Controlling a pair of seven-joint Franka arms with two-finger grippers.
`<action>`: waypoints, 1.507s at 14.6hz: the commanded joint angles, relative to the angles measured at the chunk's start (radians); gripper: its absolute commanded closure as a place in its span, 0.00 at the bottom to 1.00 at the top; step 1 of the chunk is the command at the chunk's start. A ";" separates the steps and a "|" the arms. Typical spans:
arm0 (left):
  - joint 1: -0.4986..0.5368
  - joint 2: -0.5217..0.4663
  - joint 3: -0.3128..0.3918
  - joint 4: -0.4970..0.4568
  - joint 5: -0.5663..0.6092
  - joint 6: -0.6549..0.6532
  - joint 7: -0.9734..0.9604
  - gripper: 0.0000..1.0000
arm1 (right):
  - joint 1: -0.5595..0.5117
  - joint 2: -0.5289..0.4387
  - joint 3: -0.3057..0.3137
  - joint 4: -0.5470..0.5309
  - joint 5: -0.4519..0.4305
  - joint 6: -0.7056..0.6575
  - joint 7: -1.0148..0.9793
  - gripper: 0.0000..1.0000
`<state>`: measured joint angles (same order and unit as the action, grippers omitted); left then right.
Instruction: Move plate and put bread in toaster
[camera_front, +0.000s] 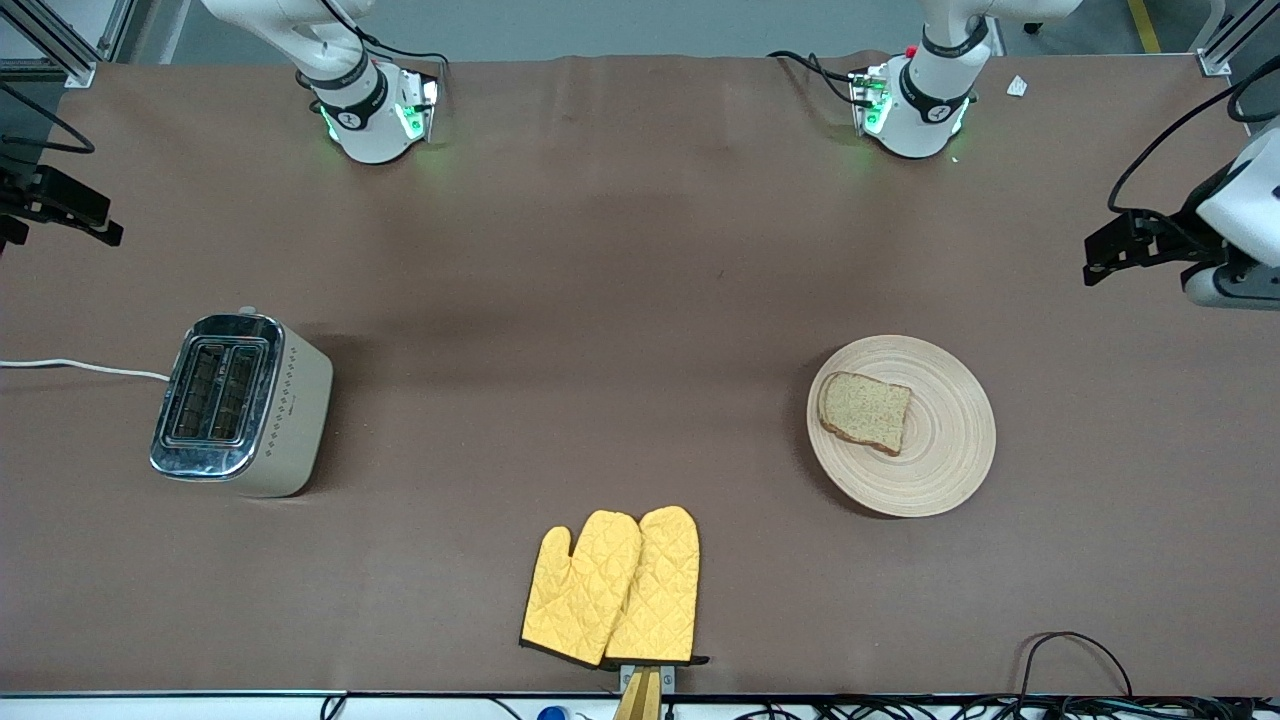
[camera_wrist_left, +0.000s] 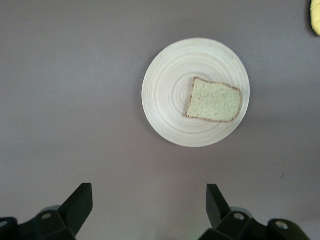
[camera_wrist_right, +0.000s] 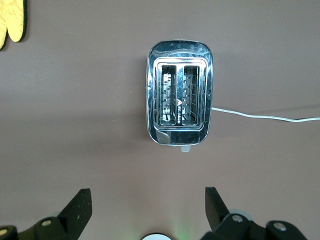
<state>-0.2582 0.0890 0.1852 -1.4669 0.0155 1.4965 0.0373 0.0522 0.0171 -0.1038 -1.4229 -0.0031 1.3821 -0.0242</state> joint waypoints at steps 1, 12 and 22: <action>0.042 0.046 0.007 -0.003 -0.054 -0.013 0.015 0.00 | -0.014 -0.008 0.006 0.004 0.008 -0.011 0.006 0.00; 0.221 0.417 0.008 0.007 -0.462 0.143 0.349 0.00 | -0.014 -0.008 0.007 0.005 0.008 -0.011 0.006 0.00; 0.333 0.702 0.002 0.007 -0.710 0.264 0.714 0.00 | -0.011 -0.008 0.009 0.004 0.009 -0.018 0.009 0.00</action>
<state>0.0723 0.7573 0.1895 -1.4803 -0.6548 1.7470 0.7016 0.0496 0.0171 -0.1039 -1.4220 -0.0031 1.3752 -0.0242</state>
